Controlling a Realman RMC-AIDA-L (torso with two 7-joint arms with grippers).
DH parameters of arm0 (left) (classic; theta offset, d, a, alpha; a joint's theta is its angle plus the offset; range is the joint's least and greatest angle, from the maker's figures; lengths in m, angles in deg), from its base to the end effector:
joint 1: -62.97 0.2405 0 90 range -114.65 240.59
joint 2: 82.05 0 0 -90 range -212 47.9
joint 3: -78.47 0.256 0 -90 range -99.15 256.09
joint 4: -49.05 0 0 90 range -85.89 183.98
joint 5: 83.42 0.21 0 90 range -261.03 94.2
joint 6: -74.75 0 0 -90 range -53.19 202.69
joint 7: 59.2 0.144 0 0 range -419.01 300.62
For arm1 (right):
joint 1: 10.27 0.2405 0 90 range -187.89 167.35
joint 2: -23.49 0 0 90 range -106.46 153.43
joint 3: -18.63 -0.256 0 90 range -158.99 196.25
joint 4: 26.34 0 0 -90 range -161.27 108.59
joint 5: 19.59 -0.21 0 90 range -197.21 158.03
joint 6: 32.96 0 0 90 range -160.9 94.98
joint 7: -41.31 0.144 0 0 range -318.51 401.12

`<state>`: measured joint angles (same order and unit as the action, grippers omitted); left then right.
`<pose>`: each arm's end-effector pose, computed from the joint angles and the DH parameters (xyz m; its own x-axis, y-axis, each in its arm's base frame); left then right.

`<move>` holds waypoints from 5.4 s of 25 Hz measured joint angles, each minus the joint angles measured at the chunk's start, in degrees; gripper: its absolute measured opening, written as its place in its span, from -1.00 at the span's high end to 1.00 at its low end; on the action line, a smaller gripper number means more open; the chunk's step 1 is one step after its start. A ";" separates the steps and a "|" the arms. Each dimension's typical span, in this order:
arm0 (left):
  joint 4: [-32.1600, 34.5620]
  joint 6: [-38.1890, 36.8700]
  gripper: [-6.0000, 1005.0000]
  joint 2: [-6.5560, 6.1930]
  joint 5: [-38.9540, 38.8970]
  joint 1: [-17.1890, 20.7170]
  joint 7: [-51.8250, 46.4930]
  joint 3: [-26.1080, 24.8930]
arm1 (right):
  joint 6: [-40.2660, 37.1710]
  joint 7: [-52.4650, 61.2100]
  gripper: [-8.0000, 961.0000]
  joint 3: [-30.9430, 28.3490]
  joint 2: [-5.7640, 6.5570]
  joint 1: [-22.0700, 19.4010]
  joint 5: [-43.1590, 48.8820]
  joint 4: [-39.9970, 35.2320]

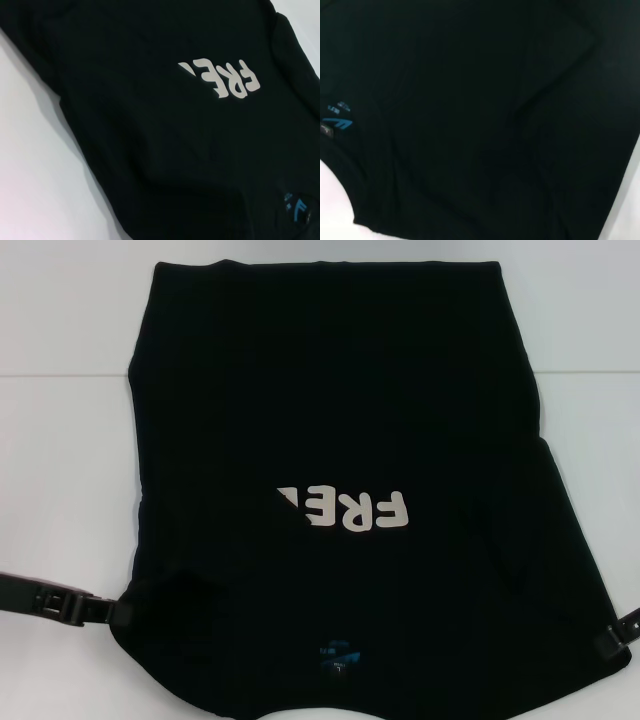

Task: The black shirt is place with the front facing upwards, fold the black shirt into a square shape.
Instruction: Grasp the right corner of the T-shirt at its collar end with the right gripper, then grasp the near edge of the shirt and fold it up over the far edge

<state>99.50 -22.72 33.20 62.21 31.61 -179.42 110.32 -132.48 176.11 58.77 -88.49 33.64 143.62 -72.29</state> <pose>-0.3134 0.3159 0.0578 0.4657 0.8709 0.1569 0.8837 -0.4483 -0.1345 0.2844 0.3525 0.0630 0.3600 -0.9151 0.1818 -0.8595 -0.4011 -0.3168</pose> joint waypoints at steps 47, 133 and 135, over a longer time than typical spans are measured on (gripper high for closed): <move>-0.96 0.33 0.93 -0.13 0.02 -0.28 0.78 0.41 | 4.42 0.73 -0.68 0.02 -0.56 -0.65 -0.09 3.59; -14.49 -15.82 0.93 -4.53 5.30 -5.72 1.40 7.25 | -10.37 -15.62 0.91 3.18 -1.75 1.40 -3.95 6.39; -14.39 -14.76 0.93 -5.03 5.20 -6.67 1.15 2.71 | -9.76 -15.60 0.91 -1.28 -1.04 1.32 -5.40 6.38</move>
<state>85.11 -37.48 28.18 67.40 24.94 -178.27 113.03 -142.23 160.51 57.49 -89.53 34.96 138.22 -65.91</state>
